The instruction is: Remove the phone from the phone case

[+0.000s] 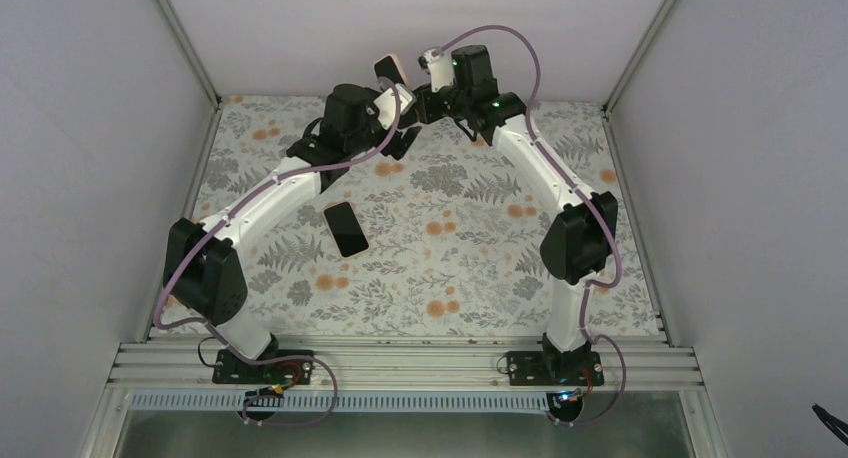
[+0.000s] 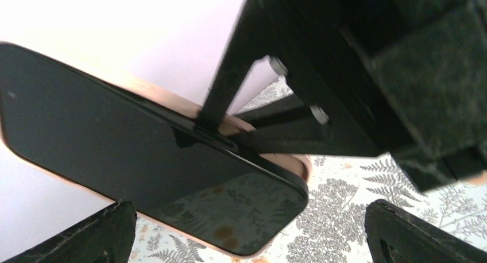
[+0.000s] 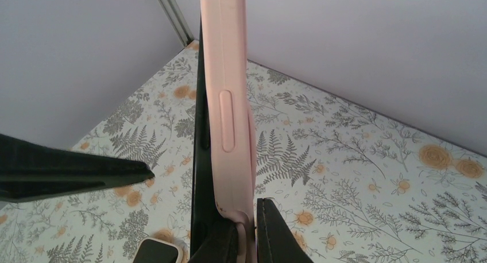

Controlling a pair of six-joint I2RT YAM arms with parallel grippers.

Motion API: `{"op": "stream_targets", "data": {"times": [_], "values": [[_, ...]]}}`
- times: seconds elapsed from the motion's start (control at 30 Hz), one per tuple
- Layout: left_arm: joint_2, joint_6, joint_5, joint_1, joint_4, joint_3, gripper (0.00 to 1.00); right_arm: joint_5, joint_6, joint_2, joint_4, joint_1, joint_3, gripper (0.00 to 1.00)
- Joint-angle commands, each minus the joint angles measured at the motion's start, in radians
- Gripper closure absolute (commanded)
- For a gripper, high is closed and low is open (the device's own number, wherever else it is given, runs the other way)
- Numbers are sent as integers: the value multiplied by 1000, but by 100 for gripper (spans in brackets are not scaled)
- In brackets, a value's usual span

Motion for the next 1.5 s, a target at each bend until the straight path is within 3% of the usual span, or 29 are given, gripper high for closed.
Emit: {"op": "stream_targets", "data": {"times": [0.0,0.47,0.63,0.73,0.9,1.23,1.47], "values": [[13,-41,-40,4,77,14,3,-23,23,-13,102,5,-18,97],[85,-77,-131,17,89,60,10,-24,29,-56,128,5,-56,97],[40,-108,-234,22,154,13,22,-27,28,-65,130,4,-78,97],[-7,-107,-405,16,255,-53,38,-26,38,-71,129,5,-89,97],[-37,-38,-674,9,446,-108,40,-48,47,-85,122,4,-105,97],[-26,180,-829,-62,790,-213,53,-120,84,-57,106,5,-119,97],[28,488,-909,-113,1208,-292,56,-229,122,-7,95,4,-90,97]]}}
